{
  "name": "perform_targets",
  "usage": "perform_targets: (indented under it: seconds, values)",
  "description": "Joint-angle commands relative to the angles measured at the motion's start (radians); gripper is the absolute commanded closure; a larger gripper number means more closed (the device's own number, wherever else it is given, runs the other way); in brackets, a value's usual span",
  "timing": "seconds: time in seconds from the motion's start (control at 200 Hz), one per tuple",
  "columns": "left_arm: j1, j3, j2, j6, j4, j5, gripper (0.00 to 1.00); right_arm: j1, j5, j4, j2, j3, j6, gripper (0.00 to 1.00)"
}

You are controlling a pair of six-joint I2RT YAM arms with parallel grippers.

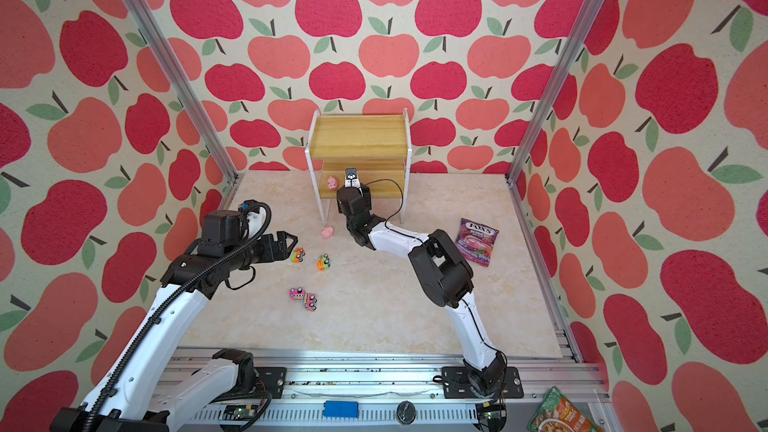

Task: Place and organize the plastic toys onto the shelf
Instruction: 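Move the right gripper over the small pink pig beside the candy bag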

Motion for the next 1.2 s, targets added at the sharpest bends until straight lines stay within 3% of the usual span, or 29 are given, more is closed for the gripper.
perform_targets:
  seconds: [0.0,0.2,0.345,0.55,0.685,0.825,1.026,1.196]
  values:
    - [0.005,-0.011,-0.008,-0.014,0.014,0.018,0.06,0.022,-0.017,0.062,-0.086,-0.089,-0.012,0.34]
    - [0.009,-0.014,-0.002,-0.015,0.014,0.017,0.06,0.070,-0.036,0.114,-0.232,-0.307,-0.017,0.22]
    - [0.012,-0.011,0.008,-0.015,0.011,0.007,0.06,0.115,-0.049,0.076,-0.362,-0.472,0.008,0.20]
    - [0.012,-0.014,0.027,-0.010,0.003,-0.025,0.06,0.132,-0.084,-0.078,-0.548,-0.691,0.180,0.20]
    - [0.012,-0.017,0.047,-0.009,0.000,-0.029,0.06,0.121,-0.046,-0.229,-0.665,-0.772,0.276,0.20]
    - [-0.020,-0.019,0.064,0.000,-0.007,-0.049,0.07,0.045,-0.045,-0.411,-0.783,-0.823,0.418,0.25]
    - [-0.079,-0.021,0.091,0.018,-0.015,-0.088,0.07,-0.142,-0.113,-0.567,-0.915,-0.866,0.565,0.27]
    - [-0.102,-0.019,0.118,0.022,-0.011,-0.076,0.07,-0.328,-0.262,-0.535,-0.927,-0.905,0.639,0.29]
